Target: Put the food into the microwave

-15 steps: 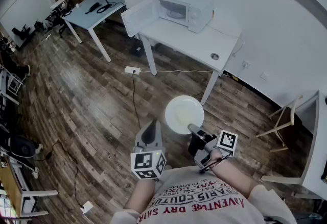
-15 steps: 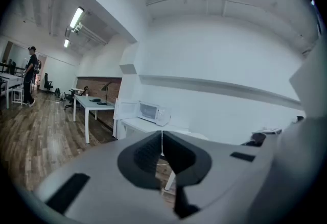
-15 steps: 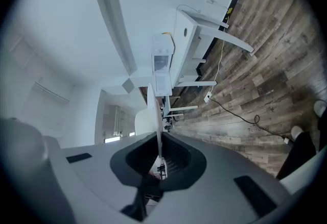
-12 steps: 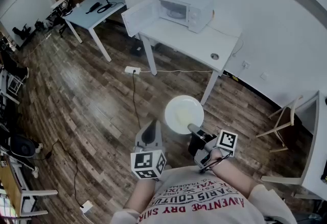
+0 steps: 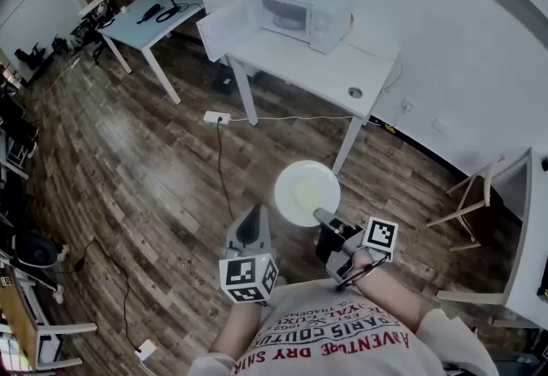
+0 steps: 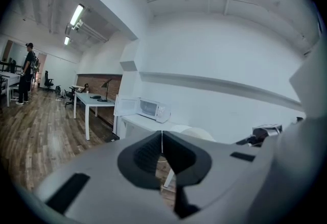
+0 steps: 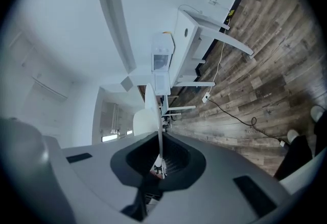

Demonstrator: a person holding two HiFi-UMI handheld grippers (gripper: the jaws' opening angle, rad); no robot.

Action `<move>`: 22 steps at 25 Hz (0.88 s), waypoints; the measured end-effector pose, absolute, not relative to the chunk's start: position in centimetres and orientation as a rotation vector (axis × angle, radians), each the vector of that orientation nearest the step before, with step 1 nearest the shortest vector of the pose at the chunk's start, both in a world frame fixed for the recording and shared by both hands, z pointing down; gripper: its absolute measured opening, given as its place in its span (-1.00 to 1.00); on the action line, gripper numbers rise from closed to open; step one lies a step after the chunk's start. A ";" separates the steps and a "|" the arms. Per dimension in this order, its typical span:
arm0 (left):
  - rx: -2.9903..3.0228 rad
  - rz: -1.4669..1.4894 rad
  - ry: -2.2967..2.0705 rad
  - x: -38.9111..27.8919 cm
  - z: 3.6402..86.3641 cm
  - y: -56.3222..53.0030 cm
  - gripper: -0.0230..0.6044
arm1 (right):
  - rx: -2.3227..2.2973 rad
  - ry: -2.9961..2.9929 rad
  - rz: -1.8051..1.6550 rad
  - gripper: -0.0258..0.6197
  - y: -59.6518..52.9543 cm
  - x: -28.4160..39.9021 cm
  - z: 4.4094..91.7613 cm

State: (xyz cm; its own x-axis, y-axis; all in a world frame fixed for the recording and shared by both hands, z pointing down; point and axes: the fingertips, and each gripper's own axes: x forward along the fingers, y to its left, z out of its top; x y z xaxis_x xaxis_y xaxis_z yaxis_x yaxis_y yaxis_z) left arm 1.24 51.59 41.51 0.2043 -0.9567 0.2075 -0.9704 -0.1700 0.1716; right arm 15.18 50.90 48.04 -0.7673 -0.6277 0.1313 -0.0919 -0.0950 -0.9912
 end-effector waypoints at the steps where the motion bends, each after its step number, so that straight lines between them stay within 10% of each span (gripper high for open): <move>1: 2.214 0.073 -1.823 1.1 41.6 51.5 -0.90 | -0.784 1.802 -1.921 -0.85 50.8 15.0 48.0; 22: 2.234 0.010 -1.758 -10.5 42.1 49.3 -0.90 | -0.851 1.677 -1.959 -0.85 49.7 5.6 50.0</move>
